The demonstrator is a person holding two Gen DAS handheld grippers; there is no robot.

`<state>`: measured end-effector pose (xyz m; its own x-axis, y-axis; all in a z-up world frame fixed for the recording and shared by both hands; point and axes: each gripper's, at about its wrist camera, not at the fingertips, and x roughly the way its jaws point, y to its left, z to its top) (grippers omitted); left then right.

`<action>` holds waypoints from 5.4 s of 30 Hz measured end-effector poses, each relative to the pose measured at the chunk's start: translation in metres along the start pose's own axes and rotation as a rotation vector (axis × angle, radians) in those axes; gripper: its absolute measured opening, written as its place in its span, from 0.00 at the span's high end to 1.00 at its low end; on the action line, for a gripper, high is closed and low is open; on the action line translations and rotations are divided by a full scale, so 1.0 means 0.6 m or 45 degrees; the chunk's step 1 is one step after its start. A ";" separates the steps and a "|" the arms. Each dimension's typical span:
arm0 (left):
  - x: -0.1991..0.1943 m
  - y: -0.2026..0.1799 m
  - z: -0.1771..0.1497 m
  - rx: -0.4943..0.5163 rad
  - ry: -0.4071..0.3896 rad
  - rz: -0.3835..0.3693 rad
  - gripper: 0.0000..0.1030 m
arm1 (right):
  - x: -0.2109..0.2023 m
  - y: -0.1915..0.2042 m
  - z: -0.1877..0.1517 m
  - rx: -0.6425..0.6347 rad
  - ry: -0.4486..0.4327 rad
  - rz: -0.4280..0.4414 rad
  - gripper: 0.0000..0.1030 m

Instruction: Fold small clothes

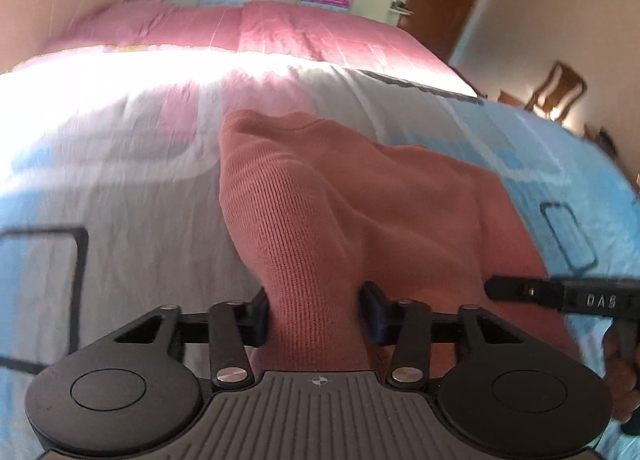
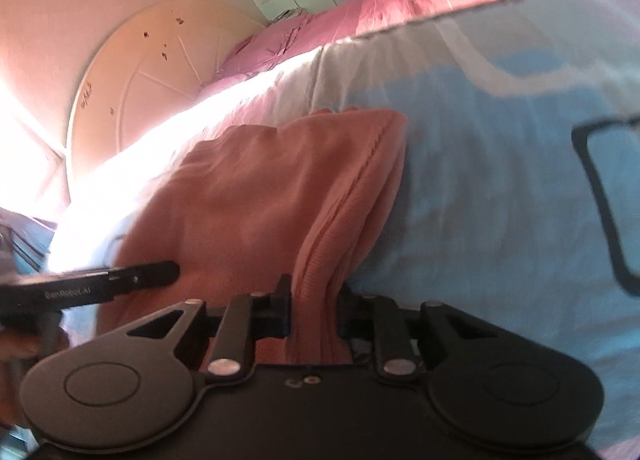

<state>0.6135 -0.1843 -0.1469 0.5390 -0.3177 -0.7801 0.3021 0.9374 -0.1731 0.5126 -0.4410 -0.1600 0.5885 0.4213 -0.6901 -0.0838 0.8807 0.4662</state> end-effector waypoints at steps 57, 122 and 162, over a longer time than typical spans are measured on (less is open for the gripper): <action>-0.206 0.575 -0.165 -0.161 -0.139 0.020 0.43 | 0.213 0.435 -0.115 -0.036 0.064 -0.044 0.83; -0.610 0.258 -0.495 -0.115 -0.531 0.390 0.00 | -0.256 0.588 -0.425 -0.520 -0.321 -0.261 0.01; -0.843 0.094 -0.621 0.014 -0.686 0.312 0.00 | -0.510 0.654 -0.573 -0.505 -0.537 -0.316 0.01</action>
<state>0.0652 0.0825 0.0138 0.9166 -0.1224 -0.3805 0.1250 0.9920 -0.0180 0.0232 -0.1499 0.0439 0.8886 0.1435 -0.4357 -0.1481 0.9887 0.0236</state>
